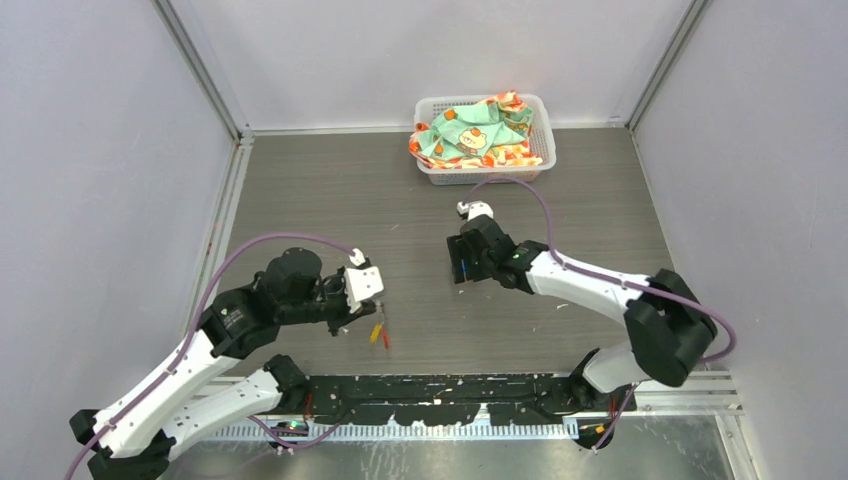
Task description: Put the keys on the keyring
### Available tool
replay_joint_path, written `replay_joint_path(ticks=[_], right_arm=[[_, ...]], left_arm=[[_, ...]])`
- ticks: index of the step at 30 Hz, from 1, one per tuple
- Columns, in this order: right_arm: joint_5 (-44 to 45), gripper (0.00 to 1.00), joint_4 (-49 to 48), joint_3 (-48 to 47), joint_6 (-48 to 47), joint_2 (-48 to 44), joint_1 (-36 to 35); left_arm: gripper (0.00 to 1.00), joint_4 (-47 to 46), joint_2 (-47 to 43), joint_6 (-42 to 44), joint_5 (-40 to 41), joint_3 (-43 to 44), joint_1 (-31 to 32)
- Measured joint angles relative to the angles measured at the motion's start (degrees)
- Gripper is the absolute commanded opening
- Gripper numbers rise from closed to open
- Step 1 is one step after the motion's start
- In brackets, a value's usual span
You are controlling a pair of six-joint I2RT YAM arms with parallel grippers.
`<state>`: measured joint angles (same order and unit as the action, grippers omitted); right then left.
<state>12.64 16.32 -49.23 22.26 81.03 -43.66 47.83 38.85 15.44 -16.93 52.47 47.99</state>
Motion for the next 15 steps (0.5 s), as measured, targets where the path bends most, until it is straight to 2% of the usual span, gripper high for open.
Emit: replay_joint_path(ticks=[5, 15], right_arm=[[-0.96, 0.5, -3.48, -0.39, -3.69, 6.93, 0.0], [-2.82, 0.48, -5.22, -4.0, -14.32, 11.72, 0.0]], left_arm=[[0.0, 0.11, 0.79, 0.04, -0.24, 0.09, 0.0], [0.0, 0.94, 3.85, -1.03, -2.12, 3.19, -0.02]])
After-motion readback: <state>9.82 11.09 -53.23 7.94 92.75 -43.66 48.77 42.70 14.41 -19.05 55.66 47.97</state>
